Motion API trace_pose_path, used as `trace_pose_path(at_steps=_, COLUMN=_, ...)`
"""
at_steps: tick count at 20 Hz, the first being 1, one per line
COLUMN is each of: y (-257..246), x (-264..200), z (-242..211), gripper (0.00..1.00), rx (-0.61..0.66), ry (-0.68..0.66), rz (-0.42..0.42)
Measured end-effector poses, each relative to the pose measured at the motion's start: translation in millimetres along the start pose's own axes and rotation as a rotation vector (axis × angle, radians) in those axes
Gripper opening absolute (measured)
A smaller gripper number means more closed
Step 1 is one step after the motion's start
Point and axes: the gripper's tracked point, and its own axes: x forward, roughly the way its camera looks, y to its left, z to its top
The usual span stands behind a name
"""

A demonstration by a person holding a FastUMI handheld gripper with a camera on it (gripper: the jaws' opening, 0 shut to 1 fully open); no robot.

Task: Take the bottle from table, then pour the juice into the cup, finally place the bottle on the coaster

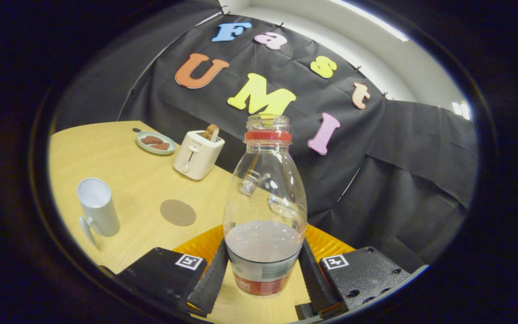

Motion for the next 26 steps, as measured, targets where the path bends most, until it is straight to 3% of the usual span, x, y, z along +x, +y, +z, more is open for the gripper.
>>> trace_pose_path(at_steps=11, y=38.6, x=-0.4, z=16.2, gripper=0.82, rx=-0.378, ry=-0.025, rz=-0.035)
trace_pose_path(at_steps=26, y=53.9, x=-7.2, z=48.0, gripper=0.82, rx=-0.749, ry=-0.144, rz=-0.135)
